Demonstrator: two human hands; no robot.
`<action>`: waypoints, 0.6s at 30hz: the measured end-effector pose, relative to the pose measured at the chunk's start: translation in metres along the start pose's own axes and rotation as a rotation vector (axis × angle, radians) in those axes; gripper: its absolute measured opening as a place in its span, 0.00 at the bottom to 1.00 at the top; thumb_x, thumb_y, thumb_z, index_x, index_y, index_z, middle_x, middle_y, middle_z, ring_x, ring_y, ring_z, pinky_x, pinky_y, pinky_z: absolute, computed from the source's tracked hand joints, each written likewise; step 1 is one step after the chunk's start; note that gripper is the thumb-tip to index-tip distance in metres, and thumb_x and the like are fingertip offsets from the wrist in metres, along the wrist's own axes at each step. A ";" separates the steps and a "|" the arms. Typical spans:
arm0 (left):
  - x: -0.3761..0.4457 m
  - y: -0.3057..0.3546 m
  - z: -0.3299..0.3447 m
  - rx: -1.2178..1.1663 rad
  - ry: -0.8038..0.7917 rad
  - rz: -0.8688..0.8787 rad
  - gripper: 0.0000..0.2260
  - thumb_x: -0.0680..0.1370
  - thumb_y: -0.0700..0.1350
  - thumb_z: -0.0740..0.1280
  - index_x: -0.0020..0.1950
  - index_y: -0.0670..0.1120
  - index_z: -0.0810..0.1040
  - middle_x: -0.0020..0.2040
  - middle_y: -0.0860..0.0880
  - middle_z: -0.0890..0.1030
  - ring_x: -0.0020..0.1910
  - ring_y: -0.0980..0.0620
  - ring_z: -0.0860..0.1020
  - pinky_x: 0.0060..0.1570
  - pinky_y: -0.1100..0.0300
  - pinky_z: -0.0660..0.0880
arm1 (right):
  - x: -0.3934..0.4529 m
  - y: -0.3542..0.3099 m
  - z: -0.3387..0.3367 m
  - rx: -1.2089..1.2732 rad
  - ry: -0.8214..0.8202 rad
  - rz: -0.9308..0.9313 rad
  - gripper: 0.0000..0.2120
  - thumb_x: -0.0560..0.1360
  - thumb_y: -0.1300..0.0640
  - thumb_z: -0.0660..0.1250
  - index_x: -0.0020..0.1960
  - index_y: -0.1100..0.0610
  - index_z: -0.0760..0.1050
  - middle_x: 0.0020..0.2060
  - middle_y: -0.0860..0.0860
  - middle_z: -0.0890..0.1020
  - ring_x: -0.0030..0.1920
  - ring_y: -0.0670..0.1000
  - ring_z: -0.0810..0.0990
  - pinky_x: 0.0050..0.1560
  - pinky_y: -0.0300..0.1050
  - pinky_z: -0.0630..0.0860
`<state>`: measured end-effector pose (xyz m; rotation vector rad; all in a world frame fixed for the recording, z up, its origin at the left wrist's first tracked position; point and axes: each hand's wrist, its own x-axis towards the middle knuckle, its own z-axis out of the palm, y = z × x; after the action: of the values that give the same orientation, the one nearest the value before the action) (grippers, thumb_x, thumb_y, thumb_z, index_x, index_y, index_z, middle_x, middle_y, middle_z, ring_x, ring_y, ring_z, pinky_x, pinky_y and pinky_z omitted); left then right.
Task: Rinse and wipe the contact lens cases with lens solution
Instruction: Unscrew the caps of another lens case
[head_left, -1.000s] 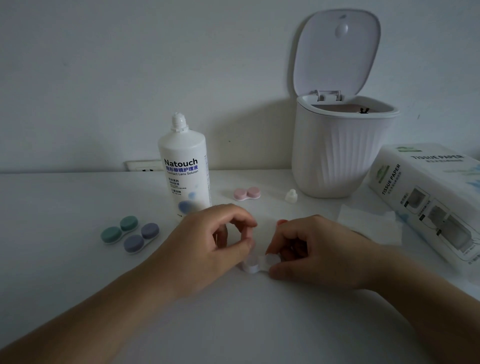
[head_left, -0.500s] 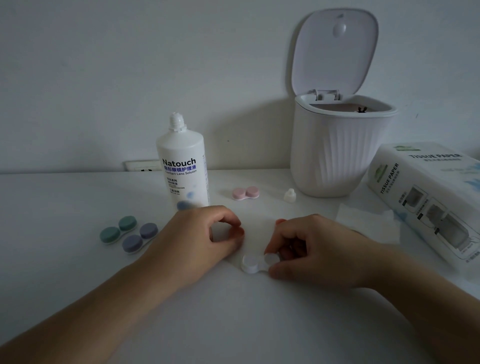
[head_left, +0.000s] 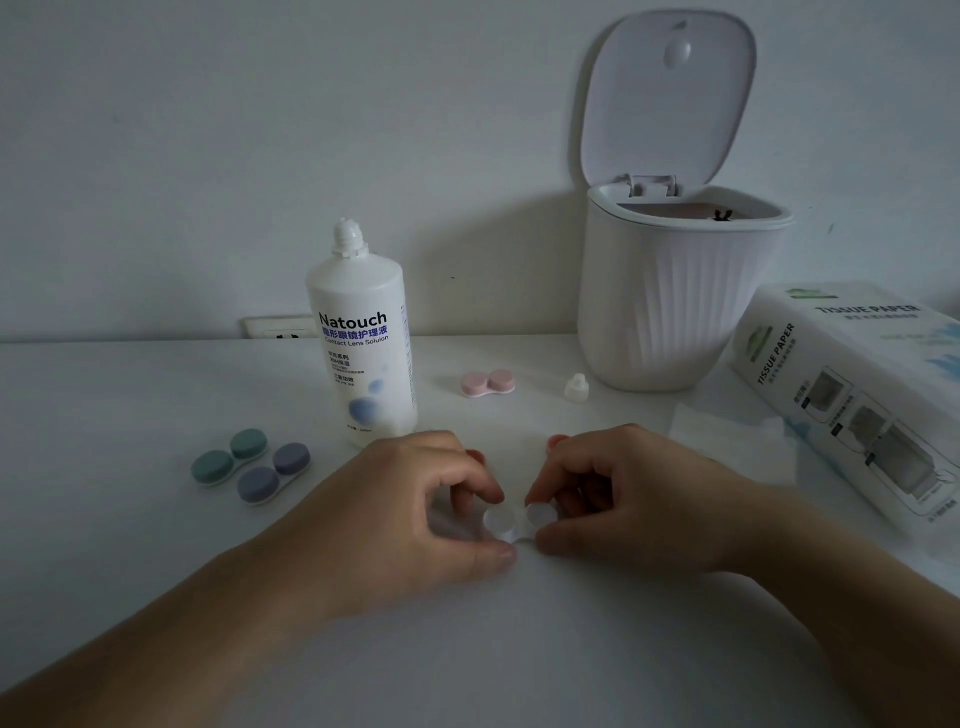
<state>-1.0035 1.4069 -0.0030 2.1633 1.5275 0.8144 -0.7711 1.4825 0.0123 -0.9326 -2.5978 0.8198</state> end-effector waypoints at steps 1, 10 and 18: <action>0.001 -0.001 0.001 0.006 -0.001 -0.006 0.18 0.63 0.67 0.72 0.46 0.60 0.83 0.47 0.61 0.79 0.48 0.63 0.80 0.42 0.69 0.71 | 0.000 0.000 0.000 -0.004 0.001 0.002 0.08 0.68 0.42 0.75 0.46 0.41 0.81 0.35 0.36 0.80 0.34 0.41 0.79 0.52 0.47 0.81; 0.004 -0.001 0.005 -0.019 0.008 -0.011 0.14 0.64 0.64 0.72 0.44 0.60 0.83 0.42 0.61 0.79 0.40 0.65 0.77 0.38 0.72 0.68 | -0.002 0.001 -0.002 0.018 0.009 0.030 0.13 0.65 0.41 0.74 0.50 0.41 0.82 0.37 0.40 0.81 0.34 0.41 0.78 0.42 0.43 0.79; 0.004 -0.006 0.008 -0.022 0.031 -0.039 0.14 0.63 0.65 0.71 0.44 0.60 0.83 0.43 0.61 0.79 0.39 0.60 0.78 0.35 0.70 0.68 | -0.012 0.007 -0.031 -0.038 0.254 0.115 0.09 0.71 0.45 0.72 0.50 0.37 0.79 0.38 0.36 0.80 0.34 0.40 0.77 0.38 0.34 0.76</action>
<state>-1.0020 1.4136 -0.0116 2.1073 1.5635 0.8516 -0.7455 1.4924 0.0321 -1.1266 -2.3669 0.6346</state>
